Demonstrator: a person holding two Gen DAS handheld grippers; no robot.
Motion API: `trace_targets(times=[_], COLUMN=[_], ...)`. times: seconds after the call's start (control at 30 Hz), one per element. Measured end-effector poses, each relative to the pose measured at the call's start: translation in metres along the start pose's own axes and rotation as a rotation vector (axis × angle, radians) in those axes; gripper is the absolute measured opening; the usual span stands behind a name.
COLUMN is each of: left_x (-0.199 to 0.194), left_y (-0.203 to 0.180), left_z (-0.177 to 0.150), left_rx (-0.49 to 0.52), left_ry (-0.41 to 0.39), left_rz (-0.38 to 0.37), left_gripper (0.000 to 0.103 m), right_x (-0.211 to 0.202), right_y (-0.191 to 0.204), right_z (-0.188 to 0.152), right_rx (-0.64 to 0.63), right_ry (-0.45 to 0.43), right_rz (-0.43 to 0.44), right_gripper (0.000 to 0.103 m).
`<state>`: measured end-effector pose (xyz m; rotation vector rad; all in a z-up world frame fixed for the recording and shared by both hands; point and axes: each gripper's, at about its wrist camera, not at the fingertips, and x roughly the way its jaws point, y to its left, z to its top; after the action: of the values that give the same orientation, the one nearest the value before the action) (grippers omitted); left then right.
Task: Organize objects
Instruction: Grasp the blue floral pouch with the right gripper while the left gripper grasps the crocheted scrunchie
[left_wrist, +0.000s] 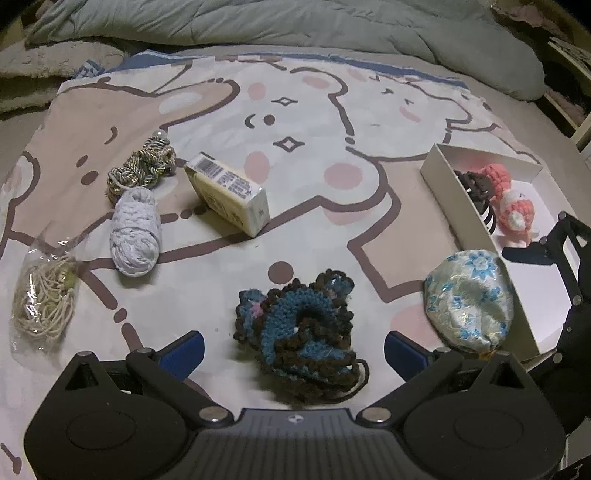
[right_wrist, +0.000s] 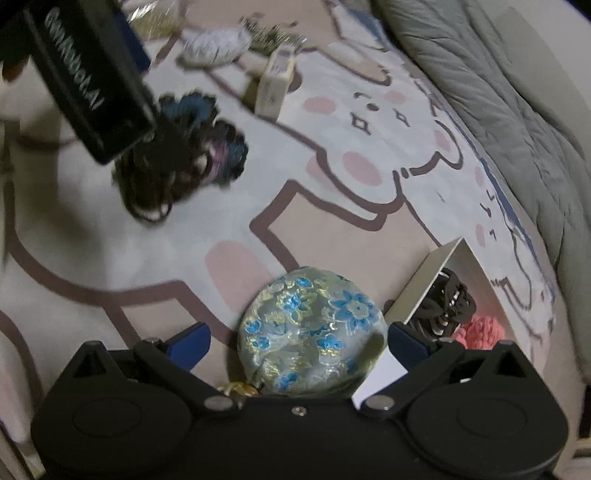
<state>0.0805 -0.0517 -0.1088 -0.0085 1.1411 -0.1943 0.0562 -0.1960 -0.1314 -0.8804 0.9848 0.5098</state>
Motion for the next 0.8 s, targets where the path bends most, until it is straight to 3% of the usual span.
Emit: trace_targets(times=[0.2, 0.3, 0.37, 0.53, 0.8], left_x=[0.015, 0.021, 0.024, 0.025, 0.018], left_y=[0.001, 0.002, 0.002, 0.001, 0.002], left_z=[0.000, 0.000, 0.000, -0.001, -0.001], left_rx=[-0.008, -0.020, -0.015, -0.009, -0.008], left_ry=[0.036, 0.057, 0.065, 0.064, 0.034], left_rz=[0.000, -0.022, -0.038, -0.048, -0.042], left_gripper=[0.087, 0.074, 0.062, 0.054, 0.051], right_x=[0.019, 0.023, 0.023, 0.025, 0.020], right_y=[0.011, 0.010, 0.008, 0.004, 0.003], right_z=[0.004, 0.007, 0.008, 0.009, 0.013], right_rx=[-0.127, -0.137, -0.126, -0.120, -0.103], right_ry=[0.108, 0.115, 0.115, 0.114, 0.090], right_rz=[-0.036, -0.038, -0.037, -0.034, -0.034], right_gripper=[0.103, 0.101, 0.093, 0.080, 0.065])
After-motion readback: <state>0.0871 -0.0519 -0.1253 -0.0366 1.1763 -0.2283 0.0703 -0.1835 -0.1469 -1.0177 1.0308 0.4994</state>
